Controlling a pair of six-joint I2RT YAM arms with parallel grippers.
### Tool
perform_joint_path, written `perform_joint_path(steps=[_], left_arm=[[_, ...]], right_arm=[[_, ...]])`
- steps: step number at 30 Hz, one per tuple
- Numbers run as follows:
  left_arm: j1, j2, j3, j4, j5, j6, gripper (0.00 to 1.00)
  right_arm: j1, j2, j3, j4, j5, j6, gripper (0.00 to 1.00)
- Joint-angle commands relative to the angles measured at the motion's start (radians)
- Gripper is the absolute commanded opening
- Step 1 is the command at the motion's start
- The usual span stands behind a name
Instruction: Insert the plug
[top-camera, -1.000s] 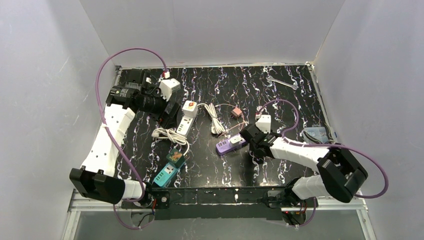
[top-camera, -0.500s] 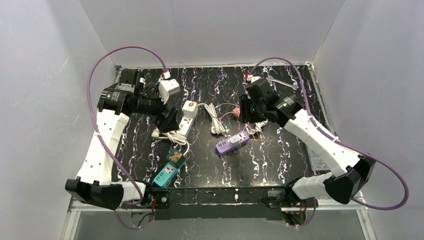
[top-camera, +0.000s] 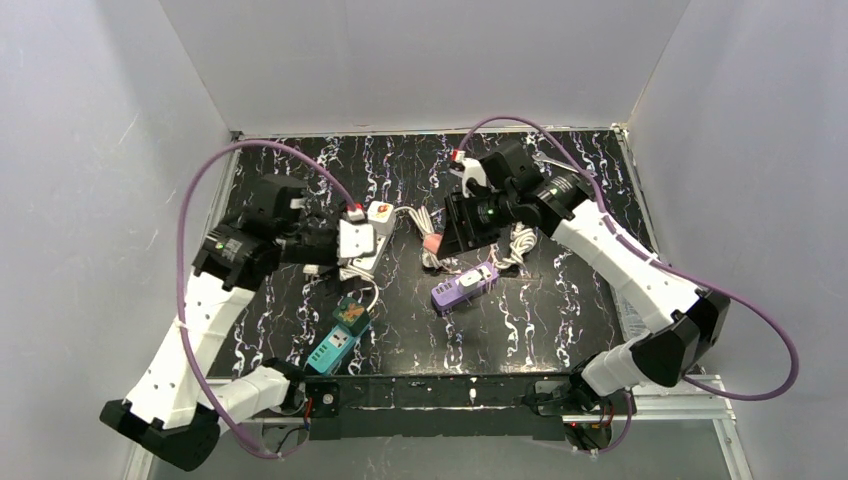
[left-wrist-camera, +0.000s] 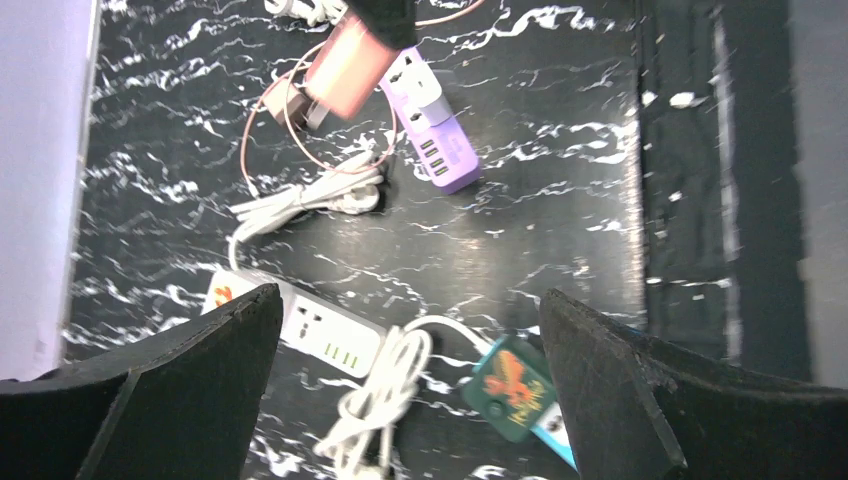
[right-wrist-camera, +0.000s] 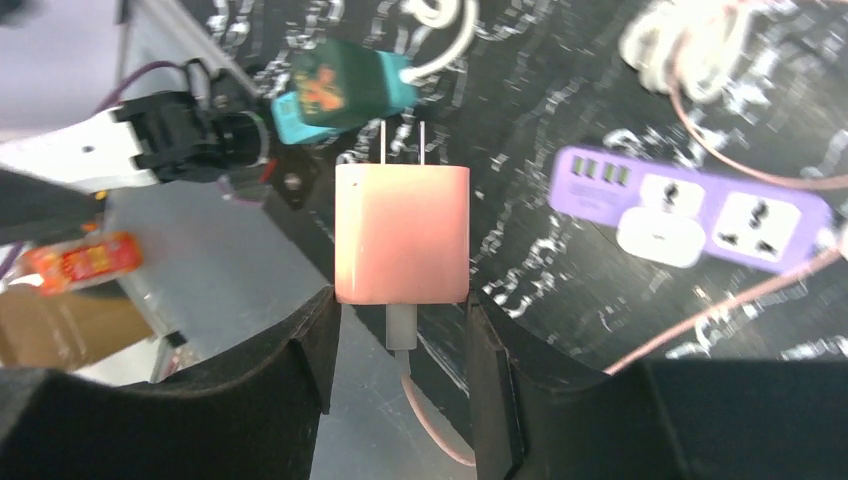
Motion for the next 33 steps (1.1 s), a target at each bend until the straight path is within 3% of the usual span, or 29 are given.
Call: perform_joint_path(steps=[1,10,21,27,33], left_arm=[[-0.13,-0.054,-0.131,0.284,-0.14,0.11,0.99],[-0.243,-0.057,-0.23,0.588,-0.266,0.116,0.99],[-0.372,-0.008,-0.231,0.578,-0.343,0.176,0.99],[-0.408,-0.005,-0.239,0.578,-0.379,0.191,0.69],[-0.447,-0.023,-0.274,0.597,-0.413,0.231,0.49]], right_arm=[[-0.002,0.043,0.081,0.135,-0.251,-0.029,0.4],[-0.003,0.067,0.043,0.198,-0.372,-0.051,0.4],[-0.002,0.074,0.015,0.269,-0.465,-0.047,0.39],[-0.002,0.068,0.007,0.284,-0.485,-0.041,0.39],[-0.002,0.048,-0.038,0.359,-0.521,0.003,0.39]])
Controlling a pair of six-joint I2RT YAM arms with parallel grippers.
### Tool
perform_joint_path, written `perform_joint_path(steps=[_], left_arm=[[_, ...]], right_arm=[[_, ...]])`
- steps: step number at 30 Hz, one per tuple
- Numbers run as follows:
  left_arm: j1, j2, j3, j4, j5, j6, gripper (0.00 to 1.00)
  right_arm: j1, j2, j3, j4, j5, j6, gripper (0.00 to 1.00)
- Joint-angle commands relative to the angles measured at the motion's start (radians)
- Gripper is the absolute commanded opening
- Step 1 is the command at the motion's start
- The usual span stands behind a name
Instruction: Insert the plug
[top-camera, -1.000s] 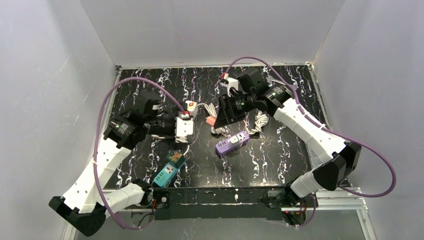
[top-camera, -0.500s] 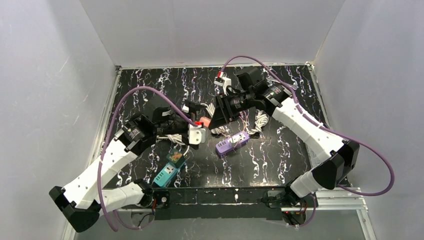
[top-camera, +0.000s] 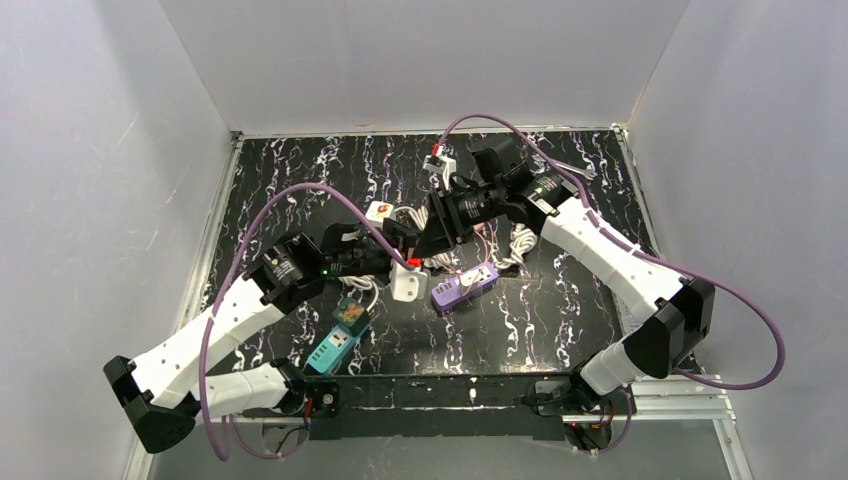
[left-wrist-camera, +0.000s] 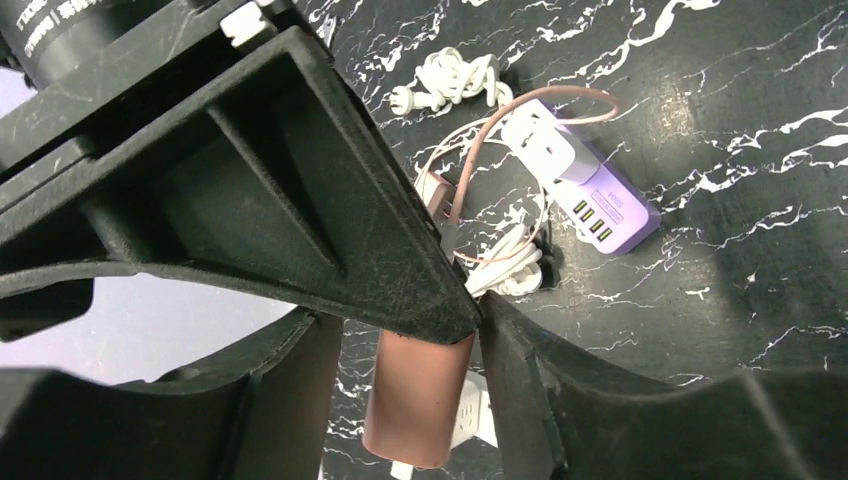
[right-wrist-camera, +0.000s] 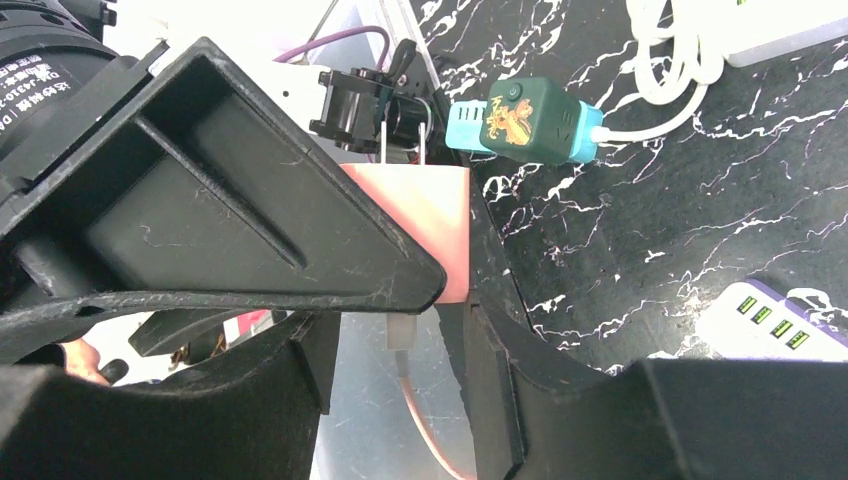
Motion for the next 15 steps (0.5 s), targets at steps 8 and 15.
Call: perform_joint_path(steps=[8,15], left_arm=[[-0.025,-0.076,-0.064,0.045,-0.029,0.037,0.38],[-0.025,-0.099,-0.084,0.043,-0.041,0.052,0.31]], right_arm=[[-0.002,-0.044,-0.071,0.118,-0.066,0.048,0.4],[-0.002,-0.055,-0.086,0.135,-0.063,0.057,0.4]])
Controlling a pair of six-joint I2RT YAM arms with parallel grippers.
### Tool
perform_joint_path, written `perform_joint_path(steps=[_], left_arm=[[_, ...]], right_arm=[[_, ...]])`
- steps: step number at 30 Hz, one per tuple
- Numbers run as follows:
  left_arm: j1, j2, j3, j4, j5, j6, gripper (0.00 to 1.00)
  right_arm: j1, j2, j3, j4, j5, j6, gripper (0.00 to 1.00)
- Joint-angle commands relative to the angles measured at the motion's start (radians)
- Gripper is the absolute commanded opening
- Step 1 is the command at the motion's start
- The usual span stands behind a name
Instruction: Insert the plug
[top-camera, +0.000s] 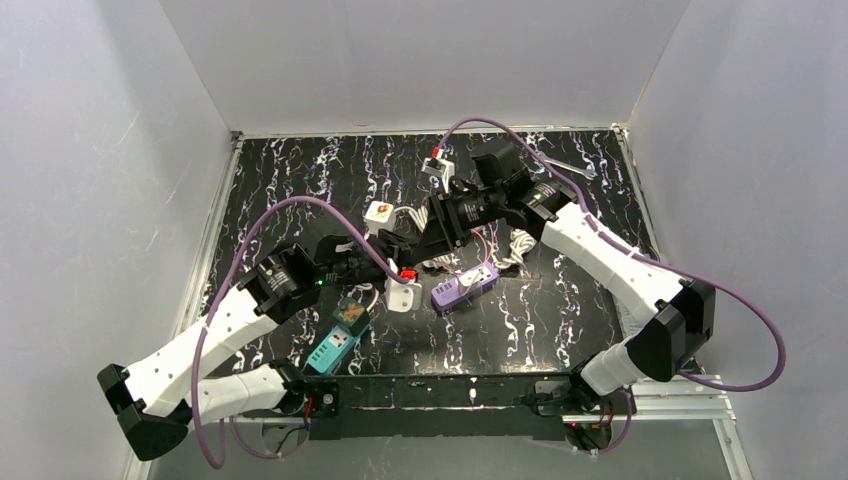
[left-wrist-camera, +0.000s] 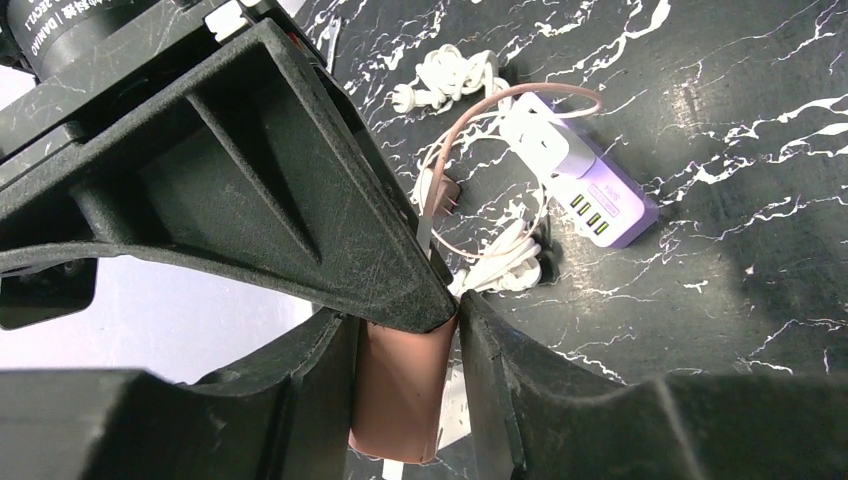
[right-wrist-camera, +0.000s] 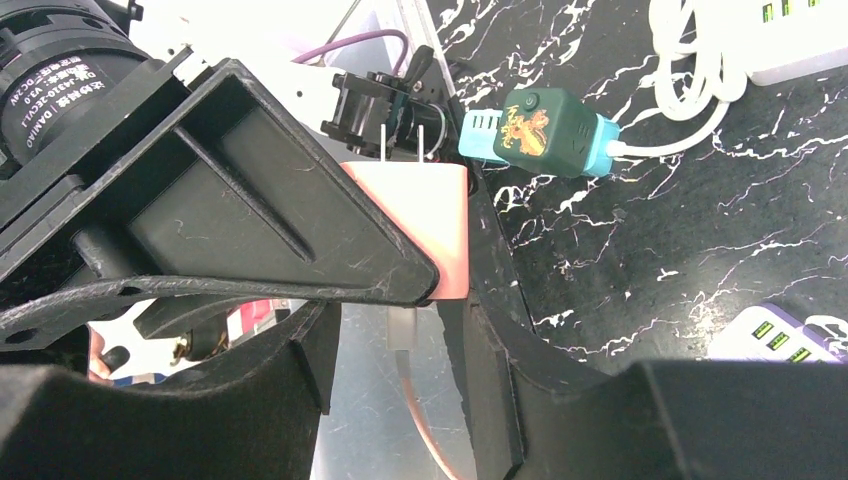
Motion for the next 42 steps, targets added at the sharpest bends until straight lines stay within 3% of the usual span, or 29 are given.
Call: perform_joint_path(steps=[1,3,5,7,10,14,24,29,36,39,40,42], left_arm=[[-0.003,-0.037,-0.011,0.022,-0.013,0.028,0.27],[-0.004,-0.037,-0.013,0.025,-0.024,0.024,0.15],[-0.003,-0.035,-0.01,0.031,-0.036,0.007,0.02],[-0.004,-0.032,-0.002,0.046,-0.054,-0.03,0.0],[-0.003,-0.027,0.011,0.054,-0.075,-0.077,0.0],[-0.003,-0.026,0.017,0.064,-0.098,-0.124,0.0],[-0.006,0.003,0.06,0.077,-0.116,-0.221,0.0],[-0.007,0.007,0.062,0.077,-0.121,-0.221,0.0],[-0.008,0.027,0.077,0.093,-0.163,-0.252,0.0],[-0.008,0.03,0.076,0.096,-0.179,-0.266,0.24],[-0.008,0.028,0.071,0.098,-0.18,-0.272,0.42],[-0.009,0.025,0.063,0.093,-0.184,-0.279,0.93]], right_arm=[[-0.003,-0.04,-0.009,0.023,-0.018,0.025,0.42],[-0.006,-0.047,-0.011,0.024,-0.008,0.028,0.5],[-0.01,-0.055,-0.01,0.024,0.036,0.037,0.7],[-0.014,-0.063,-0.015,0.038,0.099,0.061,0.87],[-0.013,-0.101,-0.077,0.154,0.149,0.155,0.98],[-0.01,-0.182,-0.203,0.359,0.2,0.266,0.98],[0.019,-0.222,-0.342,0.639,0.267,0.402,0.89],[0.056,-0.202,-0.365,0.731,0.31,0.44,0.79],[0.094,-0.198,-0.378,0.739,0.372,0.451,0.53],[0.092,-0.237,-0.375,0.636,0.419,0.403,0.42],[0.087,-0.248,-0.364,0.581,0.438,0.373,0.38],[0.072,-0.262,-0.328,0.445,0.469,0.31,0.34]])
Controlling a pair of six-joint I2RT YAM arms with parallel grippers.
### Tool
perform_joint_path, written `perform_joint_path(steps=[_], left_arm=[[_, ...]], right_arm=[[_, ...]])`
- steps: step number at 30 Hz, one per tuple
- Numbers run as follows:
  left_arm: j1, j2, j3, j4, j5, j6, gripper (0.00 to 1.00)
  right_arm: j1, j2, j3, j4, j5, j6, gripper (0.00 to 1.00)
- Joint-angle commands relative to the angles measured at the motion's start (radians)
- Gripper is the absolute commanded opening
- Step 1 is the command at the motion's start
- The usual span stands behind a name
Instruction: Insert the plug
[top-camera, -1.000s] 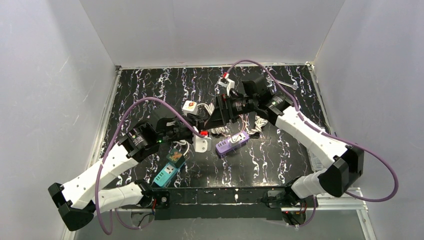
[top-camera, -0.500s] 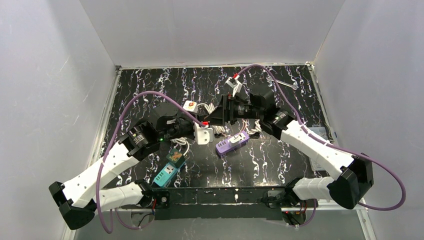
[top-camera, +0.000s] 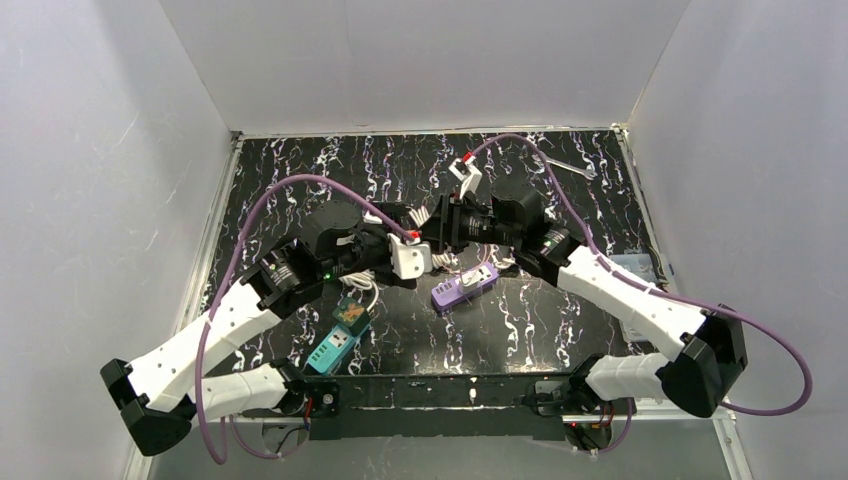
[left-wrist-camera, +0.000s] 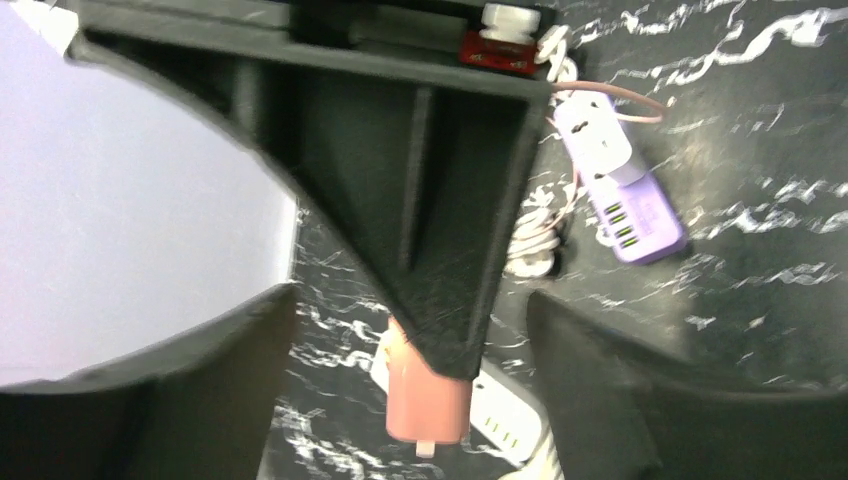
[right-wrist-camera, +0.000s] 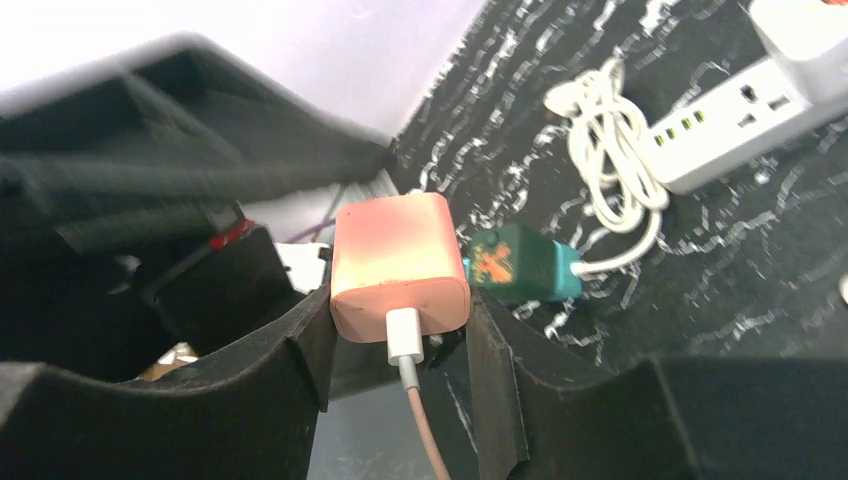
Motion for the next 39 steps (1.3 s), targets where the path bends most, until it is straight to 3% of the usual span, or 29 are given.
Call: perform_joint_path(steps=[1,5,10,15,18,23,30,39], left_arm=[[-0.006,-0.008,0.02,0.017,-0.01,-0.035,0.98],[-0.006,-0.031,0.002,-0.02,-0.03,-0.055,0.98],[-0.006,-0.084,-0.041,-0.081,-0.032,-0.086,0.98],[-0.005,-0.089,-0.063,-0.167,-0.04,-0.159,0.98],[-0.004,-0.1,-0.081,-0.186,-0.031,-0.178,0.98],[-0.002,-0.097,-0.088,-0.2,-0.023,-0.184,0.98],[0.001,-0.08,-0.072,-0.21,-0.008,-0.202,0.98],[0.01,-0.067,-0.06,-0.232,0.0,-0.216,0.98]], right_arm=[[-0.022,-0.064,0.065,-0.235,0.09,-0.129,0.33],[-0.113,-0.075,0.144,-0.47,0.104,-0.243,0.32],[-0.256,-0.03,0.284,-0.88,0.191,-0.479,0.31],[-0.279,0.064,0.353,-1.128,0.353,-0.59,0.24],[-0.279,0.088,0.35,-1.17,0.44,-0.601,0.25],[-0.279,0.145,0.326,-1.173,0.424,-0.614,0.27],[-0.263,0.202,0.265,-1.095,0.376,-0.625,0.28],[-0.205,0.278,0.222,-0.995,0.446,-0.613,0.25]])
